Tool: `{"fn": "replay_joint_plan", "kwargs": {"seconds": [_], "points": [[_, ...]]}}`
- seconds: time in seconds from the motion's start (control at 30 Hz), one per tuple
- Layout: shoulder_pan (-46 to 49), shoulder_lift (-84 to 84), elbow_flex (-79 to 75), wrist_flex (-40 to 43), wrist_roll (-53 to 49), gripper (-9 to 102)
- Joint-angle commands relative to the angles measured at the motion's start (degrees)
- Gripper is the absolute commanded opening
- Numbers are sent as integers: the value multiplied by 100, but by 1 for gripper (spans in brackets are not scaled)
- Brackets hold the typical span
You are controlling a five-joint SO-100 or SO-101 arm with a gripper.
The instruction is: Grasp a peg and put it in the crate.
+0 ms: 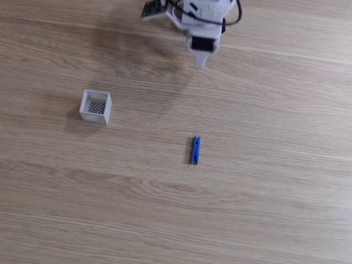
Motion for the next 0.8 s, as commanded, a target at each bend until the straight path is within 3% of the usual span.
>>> {"fn": "replay_joint_plan", "kwargs": {"seconds": [0.0,0.23,0.43,0.57,0.77], "points": [[-44,-1063,-1670,-114,-1521,0],[88,-2487,-2900,527,-5168,-1],[185,-2769,-3973,554,-7313,-1],[185,-3270,-4764,562,-7989,-1],[176,-4544,-5827,562,-8174,0]]}}
